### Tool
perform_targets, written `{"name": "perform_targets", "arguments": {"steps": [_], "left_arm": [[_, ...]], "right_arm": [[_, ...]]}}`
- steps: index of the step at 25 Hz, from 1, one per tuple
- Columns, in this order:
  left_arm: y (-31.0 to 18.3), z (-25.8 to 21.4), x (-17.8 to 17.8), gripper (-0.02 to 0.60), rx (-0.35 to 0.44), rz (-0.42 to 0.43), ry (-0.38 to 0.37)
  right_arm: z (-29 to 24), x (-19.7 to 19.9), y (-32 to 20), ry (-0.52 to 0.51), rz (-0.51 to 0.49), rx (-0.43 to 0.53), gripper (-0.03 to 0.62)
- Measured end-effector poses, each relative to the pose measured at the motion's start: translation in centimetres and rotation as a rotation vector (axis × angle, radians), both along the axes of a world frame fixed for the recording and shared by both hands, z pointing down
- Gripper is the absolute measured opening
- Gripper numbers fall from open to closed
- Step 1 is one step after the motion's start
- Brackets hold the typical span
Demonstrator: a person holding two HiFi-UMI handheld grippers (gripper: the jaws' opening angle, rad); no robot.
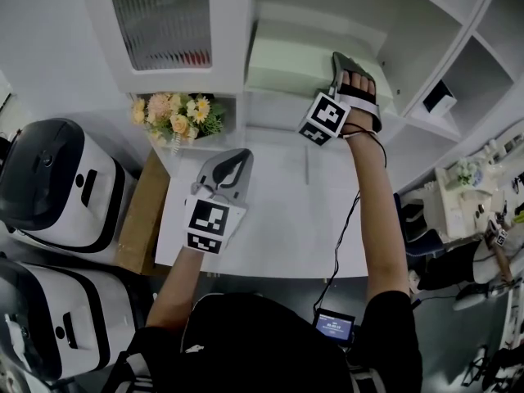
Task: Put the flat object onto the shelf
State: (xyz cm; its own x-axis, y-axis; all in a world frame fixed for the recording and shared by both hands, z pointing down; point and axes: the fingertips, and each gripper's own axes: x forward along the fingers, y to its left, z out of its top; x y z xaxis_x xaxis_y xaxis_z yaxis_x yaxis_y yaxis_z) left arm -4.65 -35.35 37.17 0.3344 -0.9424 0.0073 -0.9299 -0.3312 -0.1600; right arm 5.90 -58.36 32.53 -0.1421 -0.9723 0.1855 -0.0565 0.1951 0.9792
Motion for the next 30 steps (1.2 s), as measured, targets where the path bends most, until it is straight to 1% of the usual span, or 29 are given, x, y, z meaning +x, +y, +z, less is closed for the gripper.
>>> {"name": "perform_targets", "arguments": {"steps": [11, 17, 22, 26, 30], "left_arm": [[0.8, -0.4, -0.2, 0.006, 0.006, 0.007, -0.008], [1.2, -0.8, -0.1, 0.006, 0.016, 0.023, -0.007], [1.8, -1.2, 0.3, 0.006, 0.025, 0.047, -0.006], [2.2, -1.6, 0.2, 0.006, 0.032, 0.063, -0.001], [2.8, -2.0, 0.1, 0.006, 0.036, 0.080, -0.005]], "right_arm": [[-0.8, -0.2, 1.8, -0.031, -0.009, 0.010, 0.505], [-0.6, -0.2, 3.4, -0.084, -0.024, -0.028, 0.505], [-0.7, -0.1, 5.0, -0.111, -0.018, -0.049, 0.503], [-1.5, 0.3, 6.2, -0.149, -0.011, -0.027, 0.503], [-1.8, 0.8, 7.5, -0.203, 0.006, -0.040, 0.503]]}}
